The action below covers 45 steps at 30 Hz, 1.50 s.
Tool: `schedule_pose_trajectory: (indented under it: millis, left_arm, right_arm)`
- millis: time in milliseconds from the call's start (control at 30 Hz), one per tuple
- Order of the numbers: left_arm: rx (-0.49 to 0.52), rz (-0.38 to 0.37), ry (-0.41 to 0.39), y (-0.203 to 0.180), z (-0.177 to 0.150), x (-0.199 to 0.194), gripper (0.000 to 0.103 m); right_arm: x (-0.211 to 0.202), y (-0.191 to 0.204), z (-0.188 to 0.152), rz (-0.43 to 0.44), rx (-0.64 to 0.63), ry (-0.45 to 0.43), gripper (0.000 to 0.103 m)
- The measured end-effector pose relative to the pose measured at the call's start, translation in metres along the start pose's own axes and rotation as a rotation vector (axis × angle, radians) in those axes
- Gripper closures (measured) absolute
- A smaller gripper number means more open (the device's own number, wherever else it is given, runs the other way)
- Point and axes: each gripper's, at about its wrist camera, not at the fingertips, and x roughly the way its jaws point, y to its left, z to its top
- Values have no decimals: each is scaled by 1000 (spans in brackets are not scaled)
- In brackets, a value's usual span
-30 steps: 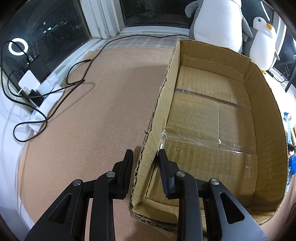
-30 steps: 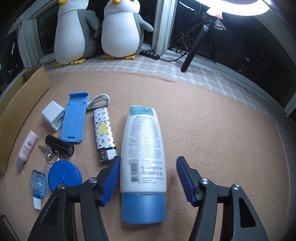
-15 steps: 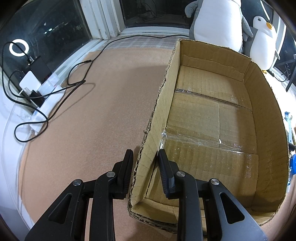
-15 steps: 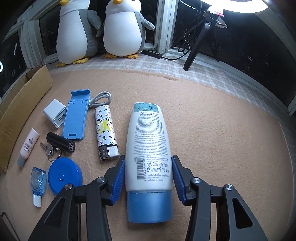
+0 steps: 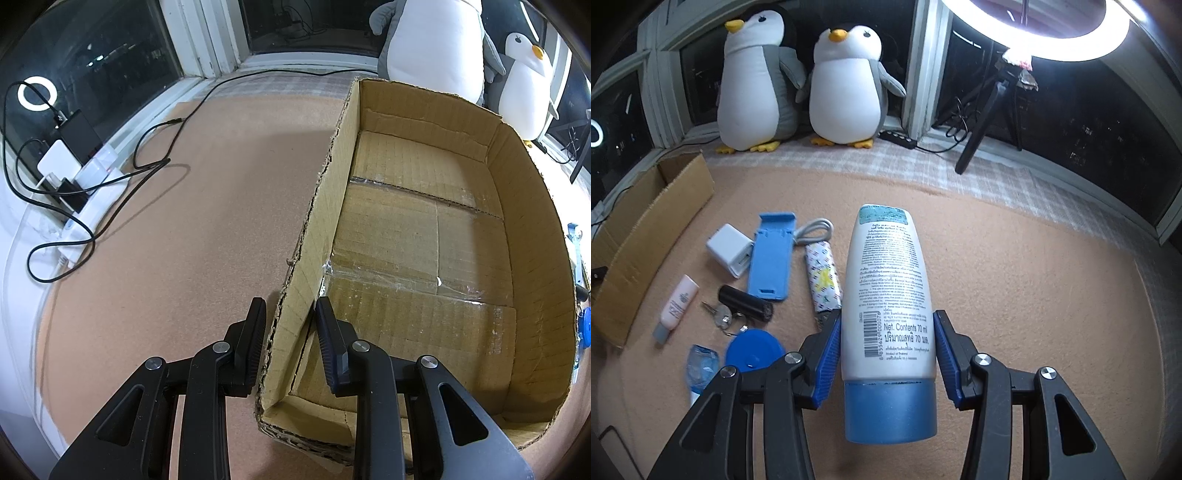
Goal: Organize rigid objects
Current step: 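Grasp the white-and-blue lotion tube with the right tool, then carry the lotion tube into the box and open the right tool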
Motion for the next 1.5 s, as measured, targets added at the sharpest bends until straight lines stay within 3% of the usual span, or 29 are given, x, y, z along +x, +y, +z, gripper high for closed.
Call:
schedule_pose_trajectory:
  millis: [333, 833, 1200, 1500]
  left_arm:
    - [0, -2, -1, 0, 0, 0, 77]
    - [-1, -29, -5, 4, -2, 2, 77]
    - [-5, -49, -9, 8, -2, 3, 77]
    - [-3, -50, -12, 7, -3, 3, 77]
  right_arm:
    - [-29, 50, 27, 79, -75, -48, 59]
    - [-52, 173, 62, 249, -233, -85, 59]
    - [-35, 250, 69, 330, -310, -38, 59]
    - [-10, 279, 69, 358, -320, 28, 59]
